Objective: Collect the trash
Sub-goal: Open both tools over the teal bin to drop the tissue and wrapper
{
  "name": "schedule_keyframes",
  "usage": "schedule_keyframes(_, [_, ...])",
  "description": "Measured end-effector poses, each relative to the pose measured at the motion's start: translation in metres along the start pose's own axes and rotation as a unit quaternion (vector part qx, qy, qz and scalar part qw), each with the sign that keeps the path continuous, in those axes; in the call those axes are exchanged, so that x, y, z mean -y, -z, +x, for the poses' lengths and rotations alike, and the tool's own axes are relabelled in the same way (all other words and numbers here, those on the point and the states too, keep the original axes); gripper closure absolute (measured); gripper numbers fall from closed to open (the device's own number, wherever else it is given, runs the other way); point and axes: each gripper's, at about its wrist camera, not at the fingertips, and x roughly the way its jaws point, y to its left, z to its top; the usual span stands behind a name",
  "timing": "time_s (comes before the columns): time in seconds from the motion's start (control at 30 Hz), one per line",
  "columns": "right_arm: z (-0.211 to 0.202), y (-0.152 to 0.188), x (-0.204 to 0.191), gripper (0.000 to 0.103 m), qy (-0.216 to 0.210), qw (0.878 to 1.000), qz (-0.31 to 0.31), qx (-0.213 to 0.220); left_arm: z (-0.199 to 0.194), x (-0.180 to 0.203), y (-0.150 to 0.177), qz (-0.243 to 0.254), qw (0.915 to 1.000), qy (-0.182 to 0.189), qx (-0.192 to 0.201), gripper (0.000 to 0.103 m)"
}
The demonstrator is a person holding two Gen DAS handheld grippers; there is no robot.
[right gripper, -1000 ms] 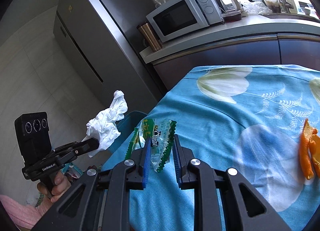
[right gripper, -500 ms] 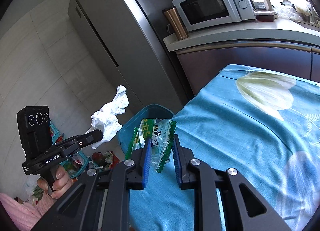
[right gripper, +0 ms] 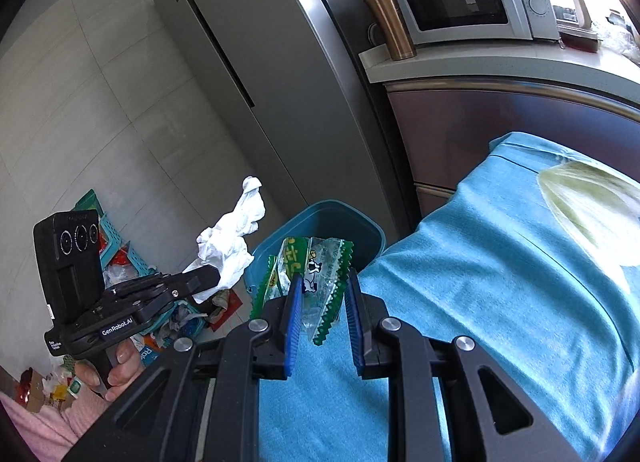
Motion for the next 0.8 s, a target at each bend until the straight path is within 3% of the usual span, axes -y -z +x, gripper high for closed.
schedule_keyframes(0.8, [0.104, -0.02, -0.019, 0.083, 0.027, 0.996, -0.035, -0.083, 0.053, -0.047, 0.006, -0.039, 0.9972, -0.047, -0.044, 0.1])
